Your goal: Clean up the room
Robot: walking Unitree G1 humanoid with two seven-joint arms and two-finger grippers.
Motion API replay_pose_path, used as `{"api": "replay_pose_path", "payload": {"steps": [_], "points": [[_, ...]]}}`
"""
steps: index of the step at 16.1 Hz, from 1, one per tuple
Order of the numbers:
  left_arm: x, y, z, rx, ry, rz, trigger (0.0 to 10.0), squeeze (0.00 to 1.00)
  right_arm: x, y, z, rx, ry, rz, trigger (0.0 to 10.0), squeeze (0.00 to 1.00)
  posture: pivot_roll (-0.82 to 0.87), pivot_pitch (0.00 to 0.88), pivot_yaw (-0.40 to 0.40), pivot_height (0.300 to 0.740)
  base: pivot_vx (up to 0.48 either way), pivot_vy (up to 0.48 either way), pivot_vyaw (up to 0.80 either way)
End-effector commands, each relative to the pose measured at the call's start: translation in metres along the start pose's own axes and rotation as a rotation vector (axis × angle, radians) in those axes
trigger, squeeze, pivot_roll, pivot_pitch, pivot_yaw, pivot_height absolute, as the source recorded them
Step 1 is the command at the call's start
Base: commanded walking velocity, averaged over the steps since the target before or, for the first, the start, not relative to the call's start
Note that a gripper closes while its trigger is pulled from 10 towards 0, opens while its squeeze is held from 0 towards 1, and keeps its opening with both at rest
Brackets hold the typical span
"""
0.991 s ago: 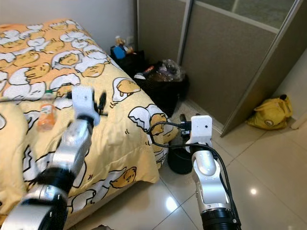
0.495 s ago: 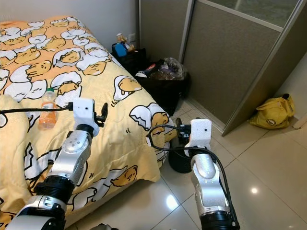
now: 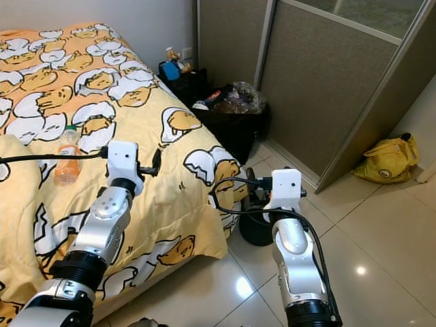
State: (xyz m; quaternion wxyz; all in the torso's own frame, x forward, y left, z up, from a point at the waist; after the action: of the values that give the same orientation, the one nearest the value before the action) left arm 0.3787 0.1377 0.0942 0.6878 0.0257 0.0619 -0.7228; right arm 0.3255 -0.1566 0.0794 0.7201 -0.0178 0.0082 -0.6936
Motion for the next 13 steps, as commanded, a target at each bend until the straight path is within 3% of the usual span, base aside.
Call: {"api": "replay_pose_path", "payload": {"steps": [1, 3, 4, 5, 8, 10, 13], "points": [[0.002, 0.0, 0.002, 0.011, 0.005, -0.014, 10.0, 1.0, 0.001, 0.001, 0.0, 0.003, -0.003, -0.002, 10.0, 1.0, -0.02, 0.0, 0.004, 0.74, 0.0, 0.0, 0.0], [0.003, 0.0, 0.004, 0.019, 0.017, -0.023, 10.0, 1.0, 0.001, 0.002, -0.001, -0.003, -0.007, -0.003, 10.0, 1.0, -0.02, 0.0, 0.002, 0.74, 0.0, 0.0, 0.0], [0.003, 0.001, 0.007, 0.031, 0.023, -0.021, 10.0, 0.0, 0.002, 0.002, -0.002, -0.012, -0.023, -0.007, 10.0, 0.93, -0.02, 0.0, 0.002, 0.74, 0.0, 0.0, 0.0], [0.003, 0.002, 0.007, 0.027, -0.014, -0.023, 10.0, 0.0, 0.002, 0.002, -0.003, -0.017, -0.021, -0.005, 10.0, 0.0, -0.02, 0.0, 0.003, 0.74, 0.0, 0.0, 0.0], [0.0, 0.002, 0.005, 0.015, -0.033, -0.014, 10.0, 0.0, 0.0, 0.002, -0.002, -0.013, -0.015, 0.001, 10.0, 0.0, -0.01, 0.0, 0.006, 0.74, 0.0, 0.48, 0.0], [0.0, 0.001, 0.005, 0.017, -0.019, -0.018, 10.0, 0.0, -0.004, 0.002, -0.001, -0.009, -0.026, 0.018, 10.0, 0.0, -0.01, 0.0, 0.006, 0.74, 0.0, 0.48, 0.71], [-0.002, 0.001, 0.004, 0.014, -0.001, -0.005, 10.0, 0.0, -0.01, 0.003, 0.0, -0.005, -0.065, 0.055, 10.0, 0.0, -0.01, 0.0, 0.005, 0.74, 0.0, 0.0, 0.66]]}}
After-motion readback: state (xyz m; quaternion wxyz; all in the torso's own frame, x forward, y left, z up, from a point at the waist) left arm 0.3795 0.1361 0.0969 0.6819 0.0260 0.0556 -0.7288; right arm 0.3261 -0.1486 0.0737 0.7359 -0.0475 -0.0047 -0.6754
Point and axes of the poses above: a point about 5 cm out from each wrist's last joint towards the gripper, its own y axis pointing out of the wrist towards the gripper, its own z axis along the axis of the wrist's last joint, x = y × z, the point moved 4 cm from there along y, pointing out of the wrist towards the gripper, and after that the axes turned 1 degree about y, right-handed, at the moved point
